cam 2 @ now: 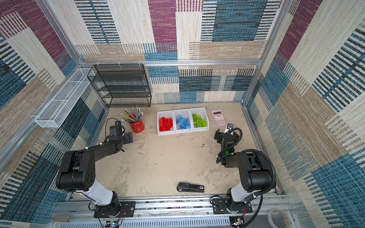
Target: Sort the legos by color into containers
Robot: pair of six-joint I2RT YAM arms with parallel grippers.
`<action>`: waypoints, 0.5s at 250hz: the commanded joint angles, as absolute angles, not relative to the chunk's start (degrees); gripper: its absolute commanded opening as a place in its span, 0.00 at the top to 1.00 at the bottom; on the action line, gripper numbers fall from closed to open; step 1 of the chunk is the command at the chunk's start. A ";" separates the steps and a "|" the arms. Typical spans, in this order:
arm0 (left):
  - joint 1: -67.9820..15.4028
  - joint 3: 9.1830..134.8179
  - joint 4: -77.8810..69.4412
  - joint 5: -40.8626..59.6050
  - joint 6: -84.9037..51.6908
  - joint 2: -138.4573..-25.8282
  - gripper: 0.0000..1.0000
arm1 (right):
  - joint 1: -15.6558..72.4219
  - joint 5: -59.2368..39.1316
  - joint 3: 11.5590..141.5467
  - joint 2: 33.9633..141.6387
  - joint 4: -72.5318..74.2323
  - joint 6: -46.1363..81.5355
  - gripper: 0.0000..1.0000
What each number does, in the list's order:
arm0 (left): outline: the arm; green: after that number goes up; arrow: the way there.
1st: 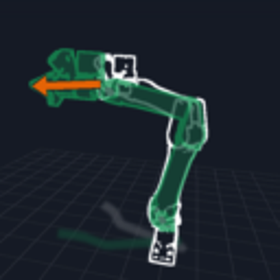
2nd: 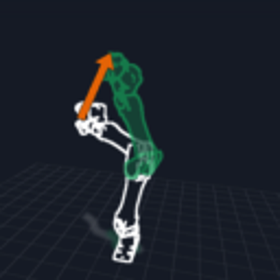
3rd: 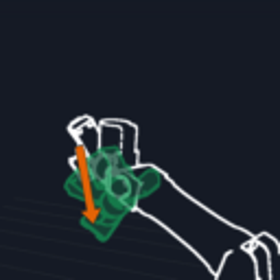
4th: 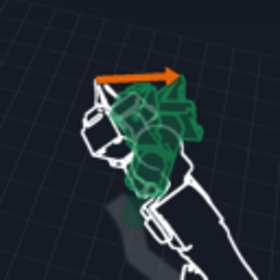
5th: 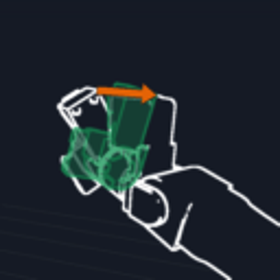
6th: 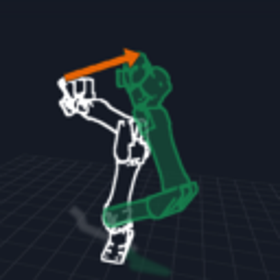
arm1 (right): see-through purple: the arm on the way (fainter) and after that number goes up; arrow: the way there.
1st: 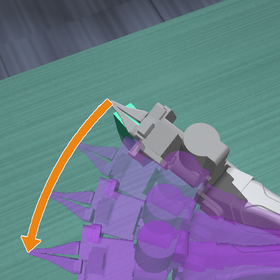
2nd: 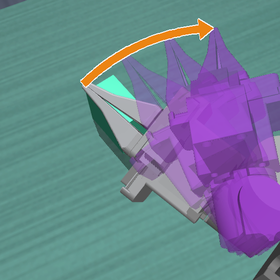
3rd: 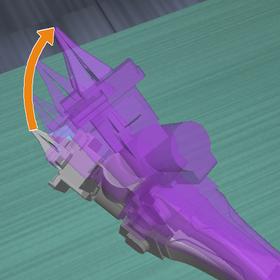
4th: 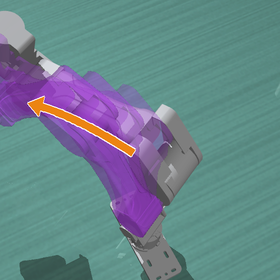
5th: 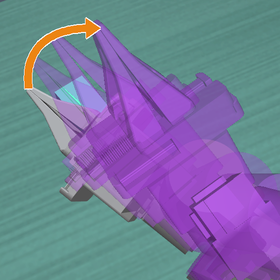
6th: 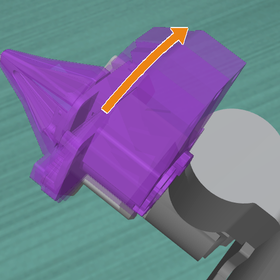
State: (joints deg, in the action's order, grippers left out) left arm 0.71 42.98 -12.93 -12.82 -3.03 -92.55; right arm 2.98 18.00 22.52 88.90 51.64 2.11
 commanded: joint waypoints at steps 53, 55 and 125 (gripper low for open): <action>-2.14 25.72 -42.14 -14.47 -0.35 -85.19 0.00 | 3.08 12.20 8.55 84.80 79.85 -1.09 0.00; -2.18 25.41 -42.70 -14.67 -0.35 -85.11 0.00 | 3.08 12.04 8.11 84.81 80.70 -1.13 0.00; -7.94 13.66 -67.51 -18.49 5.78 -88.09 0.01 | 3.43 5.95 -0.74 89.92 101.10 -4.04 0.00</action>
State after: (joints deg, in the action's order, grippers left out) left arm -6.81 15.05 -53.80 -14.92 1.28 -88.42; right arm 3.27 9.43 0.27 90.74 82.43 -2.09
